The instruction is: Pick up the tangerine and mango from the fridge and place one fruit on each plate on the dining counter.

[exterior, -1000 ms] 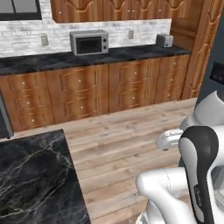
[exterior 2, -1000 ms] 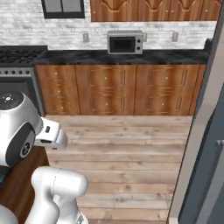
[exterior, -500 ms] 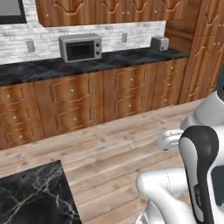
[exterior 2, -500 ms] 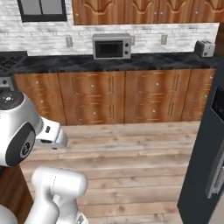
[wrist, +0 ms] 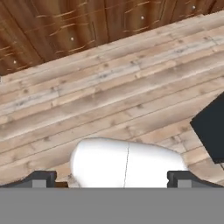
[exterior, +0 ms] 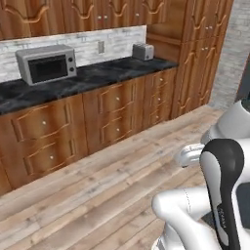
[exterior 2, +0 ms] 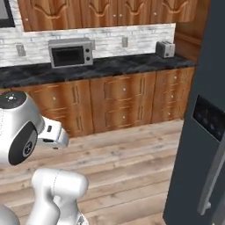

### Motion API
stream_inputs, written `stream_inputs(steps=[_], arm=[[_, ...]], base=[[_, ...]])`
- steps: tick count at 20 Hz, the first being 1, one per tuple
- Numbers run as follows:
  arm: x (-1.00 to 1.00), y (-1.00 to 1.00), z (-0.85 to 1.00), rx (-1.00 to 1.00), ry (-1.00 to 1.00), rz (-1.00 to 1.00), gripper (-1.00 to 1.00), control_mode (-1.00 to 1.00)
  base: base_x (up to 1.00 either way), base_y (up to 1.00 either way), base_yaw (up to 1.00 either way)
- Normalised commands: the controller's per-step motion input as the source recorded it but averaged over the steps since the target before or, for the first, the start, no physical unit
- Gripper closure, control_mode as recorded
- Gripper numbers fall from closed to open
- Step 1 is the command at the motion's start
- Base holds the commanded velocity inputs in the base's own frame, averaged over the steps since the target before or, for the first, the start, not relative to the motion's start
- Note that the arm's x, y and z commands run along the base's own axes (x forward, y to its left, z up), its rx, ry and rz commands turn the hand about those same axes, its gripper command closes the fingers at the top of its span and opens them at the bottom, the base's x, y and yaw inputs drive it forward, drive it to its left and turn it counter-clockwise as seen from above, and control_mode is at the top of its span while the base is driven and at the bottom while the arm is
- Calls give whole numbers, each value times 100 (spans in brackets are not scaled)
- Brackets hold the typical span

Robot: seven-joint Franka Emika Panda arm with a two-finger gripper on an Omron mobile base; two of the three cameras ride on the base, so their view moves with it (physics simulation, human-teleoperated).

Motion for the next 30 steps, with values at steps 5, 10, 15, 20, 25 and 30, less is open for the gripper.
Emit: stream_inputs(steps=[5, 10, 15, 20, 25, 30], arm=[[0, 0, 0, 0, 0, 0, -100, 100], [0, 0, 0, 0, 0, 0, -100, 100], [0, 0, 0, 0, 0, 0, -100, 100], [0, 0, 0, 0, 0, 0, -100, 100], [0, 0, 0, 0, 0, 0, -100, 100], [0, 0, 0, 0, 0, 0, -100, 100]], base=[[7, -30, -86], [14, -33, -81], [69, -5, -59], [78, -9, -56], [19, -5, -72], [6, 8, -72]])
